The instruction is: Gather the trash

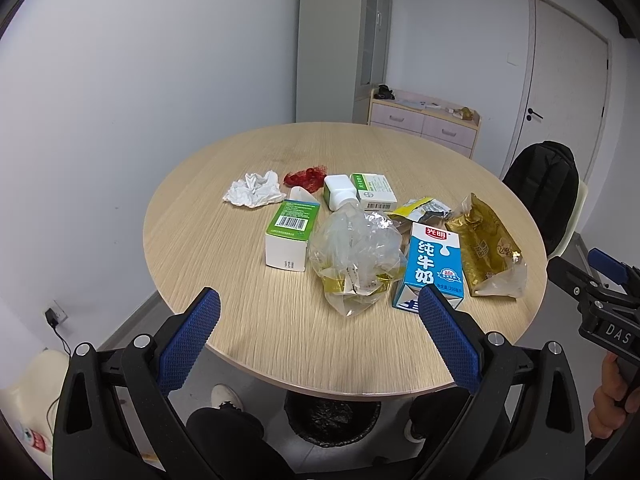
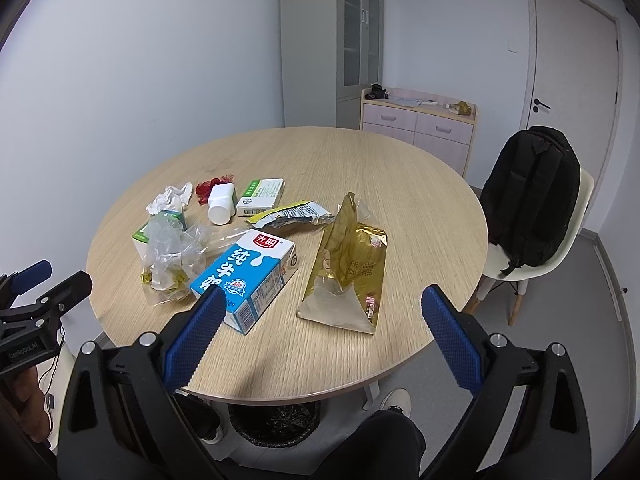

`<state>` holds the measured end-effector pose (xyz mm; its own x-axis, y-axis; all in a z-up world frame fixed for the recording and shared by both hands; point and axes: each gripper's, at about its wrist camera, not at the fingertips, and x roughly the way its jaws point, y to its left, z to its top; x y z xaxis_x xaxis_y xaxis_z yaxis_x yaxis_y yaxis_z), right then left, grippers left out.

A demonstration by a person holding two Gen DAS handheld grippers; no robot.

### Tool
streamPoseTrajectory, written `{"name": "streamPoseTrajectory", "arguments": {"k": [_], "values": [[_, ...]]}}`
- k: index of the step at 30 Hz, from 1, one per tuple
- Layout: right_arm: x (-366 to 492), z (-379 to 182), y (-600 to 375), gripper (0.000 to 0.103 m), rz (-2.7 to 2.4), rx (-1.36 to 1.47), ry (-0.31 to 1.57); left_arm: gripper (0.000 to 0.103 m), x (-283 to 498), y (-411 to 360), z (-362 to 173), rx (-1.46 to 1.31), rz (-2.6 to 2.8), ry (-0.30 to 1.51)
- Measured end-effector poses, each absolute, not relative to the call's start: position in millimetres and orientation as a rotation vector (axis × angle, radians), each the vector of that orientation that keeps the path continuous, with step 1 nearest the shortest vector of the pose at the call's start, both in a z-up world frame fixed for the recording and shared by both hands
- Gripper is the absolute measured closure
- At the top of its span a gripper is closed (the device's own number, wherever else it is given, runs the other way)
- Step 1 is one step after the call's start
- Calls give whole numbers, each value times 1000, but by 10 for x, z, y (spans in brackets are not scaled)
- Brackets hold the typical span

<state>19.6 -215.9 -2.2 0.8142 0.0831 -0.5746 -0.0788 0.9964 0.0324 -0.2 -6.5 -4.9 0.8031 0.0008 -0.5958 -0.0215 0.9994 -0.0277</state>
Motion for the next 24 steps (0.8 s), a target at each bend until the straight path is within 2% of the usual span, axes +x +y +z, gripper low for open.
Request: {"name": "streamPoseTrajectory", "arguments": {"k": [17, 24], "values": [[210, -27, -2162, 9, 85, 7, 617, 6, 23, -102, -73, -34, 5, 651], [435, -82, -2183, 9, 68, 5, 647, 6, 289, -155, -180, -24, -2, 686]]}}
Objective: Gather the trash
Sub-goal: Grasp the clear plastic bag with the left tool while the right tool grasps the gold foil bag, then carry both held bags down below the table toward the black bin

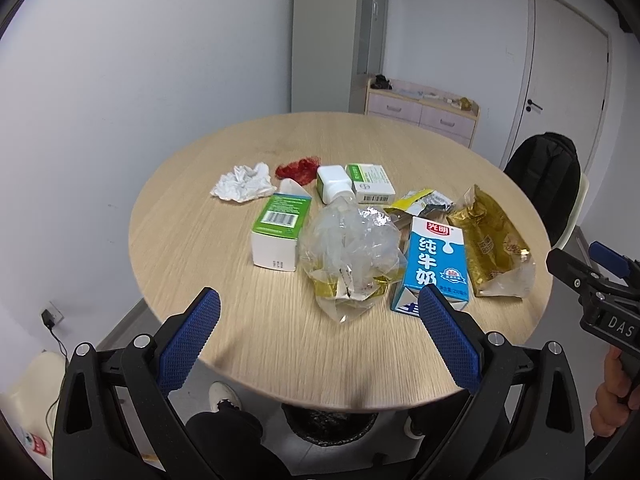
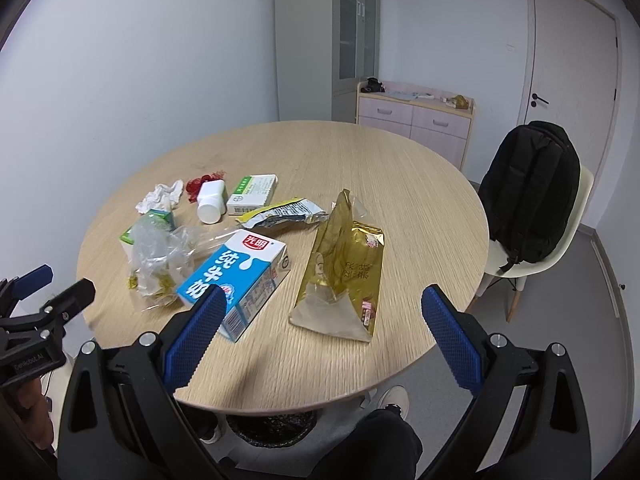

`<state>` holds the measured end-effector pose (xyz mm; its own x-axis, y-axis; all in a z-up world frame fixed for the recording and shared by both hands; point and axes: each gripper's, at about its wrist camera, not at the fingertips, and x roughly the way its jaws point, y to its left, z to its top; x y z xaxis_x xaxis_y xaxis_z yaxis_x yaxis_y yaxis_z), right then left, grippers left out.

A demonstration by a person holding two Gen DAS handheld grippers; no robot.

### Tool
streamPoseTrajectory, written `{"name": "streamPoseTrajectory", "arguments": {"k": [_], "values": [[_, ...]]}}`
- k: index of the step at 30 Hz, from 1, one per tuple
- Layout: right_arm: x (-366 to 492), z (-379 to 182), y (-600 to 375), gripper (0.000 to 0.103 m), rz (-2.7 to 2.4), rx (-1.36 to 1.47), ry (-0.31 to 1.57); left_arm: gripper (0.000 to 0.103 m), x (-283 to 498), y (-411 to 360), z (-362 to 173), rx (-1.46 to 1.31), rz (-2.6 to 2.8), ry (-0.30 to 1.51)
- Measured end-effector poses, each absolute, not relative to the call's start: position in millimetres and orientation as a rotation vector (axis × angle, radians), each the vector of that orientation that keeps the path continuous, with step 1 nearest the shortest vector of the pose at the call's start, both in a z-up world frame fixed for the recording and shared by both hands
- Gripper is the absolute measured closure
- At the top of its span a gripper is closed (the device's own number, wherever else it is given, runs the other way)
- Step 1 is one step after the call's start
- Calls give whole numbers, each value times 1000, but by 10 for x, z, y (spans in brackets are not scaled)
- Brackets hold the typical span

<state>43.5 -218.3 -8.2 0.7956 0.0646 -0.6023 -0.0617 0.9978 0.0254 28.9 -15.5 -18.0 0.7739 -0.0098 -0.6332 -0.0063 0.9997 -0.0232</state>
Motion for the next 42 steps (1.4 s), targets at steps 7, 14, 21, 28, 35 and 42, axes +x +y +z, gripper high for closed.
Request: {"name": "streamPoseTrajectory", "arguments": {"k": [7, 14, 21, 28, 35, 42], "values": [[903, -219, -2183, 9, 36, -11, 716, 7, 797, -275, -318, -5, -7, 743], [1319, -405, -2167, 20, 16, -16, 799, 12, 1229, -360, -504, 8, -1, 808], [1544, -609, -2156, 44, 14, -12, 876, 35, 1404, -353, -640, -22, -11, 846], [1603, -713, -2164, 81, 17, 8, 933, 56, 1405, -371, -681, -43, -38, 877], [1593, -694, -2144, 99, 10, 3, 926, 69, 1374, -342, -659, -65, -39, 887], [1434, -559, -2167, 100, 9, 2, 900, 70, 1241, -315, -553, -68, -41, 866]]}}
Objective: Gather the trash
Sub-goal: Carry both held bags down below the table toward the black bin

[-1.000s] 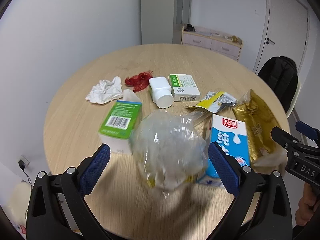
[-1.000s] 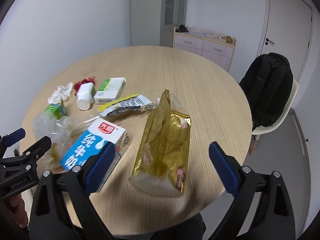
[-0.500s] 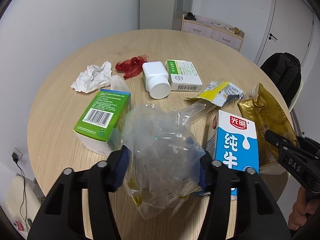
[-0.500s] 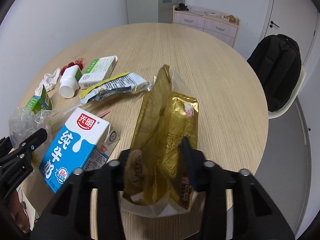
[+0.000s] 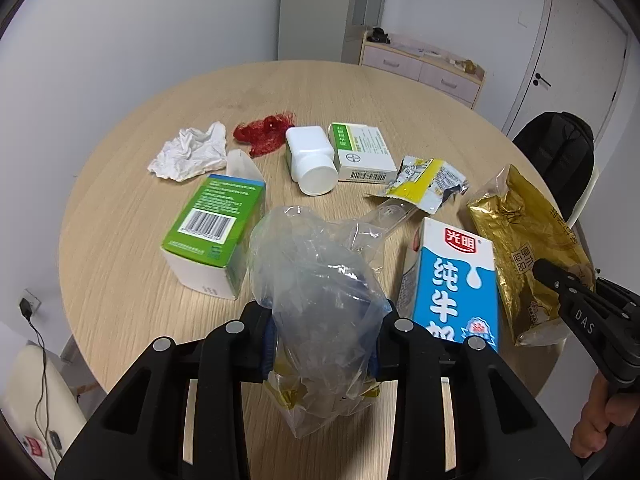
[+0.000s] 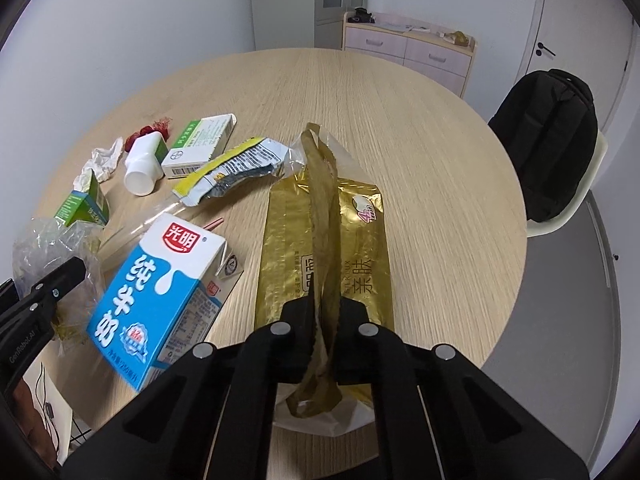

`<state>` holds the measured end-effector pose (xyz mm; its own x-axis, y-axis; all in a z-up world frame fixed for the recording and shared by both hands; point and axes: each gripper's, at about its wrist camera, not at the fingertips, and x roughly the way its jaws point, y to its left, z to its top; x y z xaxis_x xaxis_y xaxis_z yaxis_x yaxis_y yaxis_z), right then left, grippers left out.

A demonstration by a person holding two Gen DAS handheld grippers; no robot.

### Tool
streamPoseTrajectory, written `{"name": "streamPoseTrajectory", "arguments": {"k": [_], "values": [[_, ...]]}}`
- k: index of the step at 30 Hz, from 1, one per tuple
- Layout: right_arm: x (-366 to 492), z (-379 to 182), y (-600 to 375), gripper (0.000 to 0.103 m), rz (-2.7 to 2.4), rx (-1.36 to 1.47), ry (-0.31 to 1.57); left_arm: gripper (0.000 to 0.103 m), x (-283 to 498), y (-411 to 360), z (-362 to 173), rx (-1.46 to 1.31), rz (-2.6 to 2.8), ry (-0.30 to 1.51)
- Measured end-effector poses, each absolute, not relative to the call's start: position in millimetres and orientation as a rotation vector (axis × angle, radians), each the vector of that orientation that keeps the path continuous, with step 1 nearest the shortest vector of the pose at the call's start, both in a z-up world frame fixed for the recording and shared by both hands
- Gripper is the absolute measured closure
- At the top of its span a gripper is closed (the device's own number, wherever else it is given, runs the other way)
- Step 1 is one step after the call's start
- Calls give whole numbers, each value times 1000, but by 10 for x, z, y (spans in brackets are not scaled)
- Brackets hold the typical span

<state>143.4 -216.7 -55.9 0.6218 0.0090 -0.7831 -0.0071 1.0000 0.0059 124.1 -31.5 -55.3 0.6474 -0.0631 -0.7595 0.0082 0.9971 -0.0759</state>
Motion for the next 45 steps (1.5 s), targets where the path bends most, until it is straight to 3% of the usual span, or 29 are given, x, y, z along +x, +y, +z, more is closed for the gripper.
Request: {"name": "streamPoseTrajectory", "arguments": {"k": [22, 35, 45], "values": [[507, -226, -2170, 100, 28, 1, 781, 70, 375, -162, -197, -63, -11, 771], [-147, -230, -2094, 100, 67, 0, 729, 70, -215, -194, -334, -60, -41, 750], [-564, -553, -2045, 100, 83, -8, 748, 70, -568, -189, -606, -61, -49, 771]]}}
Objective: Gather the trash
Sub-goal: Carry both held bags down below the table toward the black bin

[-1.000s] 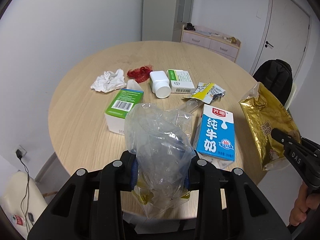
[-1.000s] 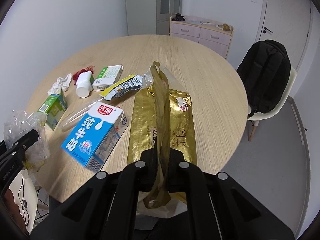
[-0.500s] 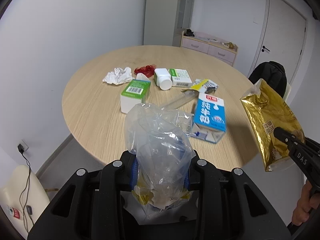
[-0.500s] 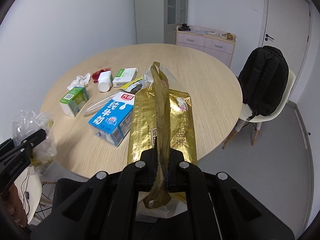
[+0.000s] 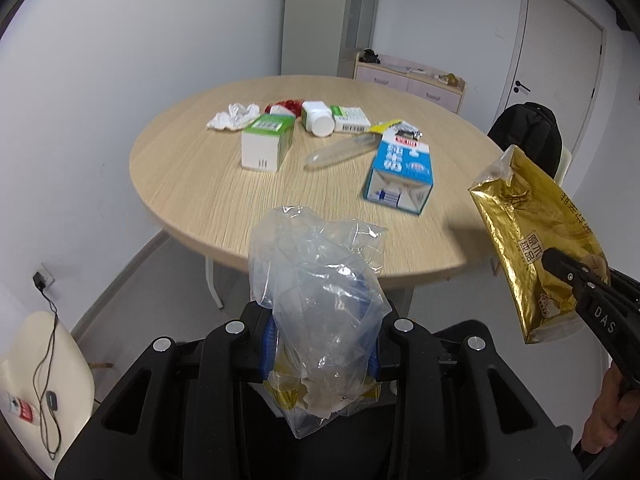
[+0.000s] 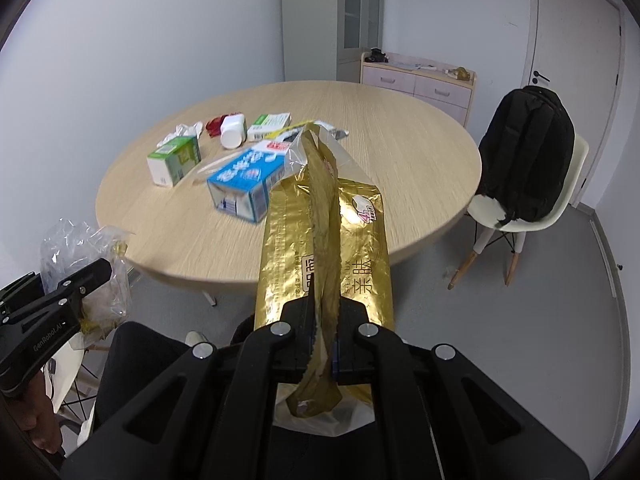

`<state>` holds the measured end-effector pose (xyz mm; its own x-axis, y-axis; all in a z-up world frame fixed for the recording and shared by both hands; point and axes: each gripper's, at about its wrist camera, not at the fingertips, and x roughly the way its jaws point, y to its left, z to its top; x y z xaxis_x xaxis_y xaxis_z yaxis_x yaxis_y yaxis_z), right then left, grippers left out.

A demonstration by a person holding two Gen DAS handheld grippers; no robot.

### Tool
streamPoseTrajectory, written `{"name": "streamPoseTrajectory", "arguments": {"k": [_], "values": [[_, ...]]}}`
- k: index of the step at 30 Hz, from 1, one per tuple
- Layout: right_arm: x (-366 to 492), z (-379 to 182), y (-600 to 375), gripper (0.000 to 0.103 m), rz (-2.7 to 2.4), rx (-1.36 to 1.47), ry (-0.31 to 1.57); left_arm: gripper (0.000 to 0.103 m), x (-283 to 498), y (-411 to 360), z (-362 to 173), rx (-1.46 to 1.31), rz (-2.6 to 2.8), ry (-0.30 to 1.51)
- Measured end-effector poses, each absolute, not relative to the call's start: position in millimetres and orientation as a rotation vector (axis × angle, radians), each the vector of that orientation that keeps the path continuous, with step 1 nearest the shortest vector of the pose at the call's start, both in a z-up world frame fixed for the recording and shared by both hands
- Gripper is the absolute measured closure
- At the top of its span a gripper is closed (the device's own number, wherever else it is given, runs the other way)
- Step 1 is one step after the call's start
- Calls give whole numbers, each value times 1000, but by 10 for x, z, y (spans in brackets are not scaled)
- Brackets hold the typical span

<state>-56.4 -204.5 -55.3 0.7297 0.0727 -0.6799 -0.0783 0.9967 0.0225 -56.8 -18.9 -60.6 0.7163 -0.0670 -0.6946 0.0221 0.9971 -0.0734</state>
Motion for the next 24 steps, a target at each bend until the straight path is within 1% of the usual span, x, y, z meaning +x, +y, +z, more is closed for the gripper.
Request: {"name": "streamPoseTrajectory", "arguments": {"k": [12, 20, 24], "values": [[-948, -774, -2018, 100, 110, -19, 770, 70, -852, -207, -919, -70, -77, 817], [-1165, -1035, -1940, 100, 135, -49, 816, 70, -892, -206, -1082, -68, -85, 838], [-1131, -1213, -1923, 100, 136, -48, 851, 70, -883, -227, -1216, -63, -98, 857]]}}
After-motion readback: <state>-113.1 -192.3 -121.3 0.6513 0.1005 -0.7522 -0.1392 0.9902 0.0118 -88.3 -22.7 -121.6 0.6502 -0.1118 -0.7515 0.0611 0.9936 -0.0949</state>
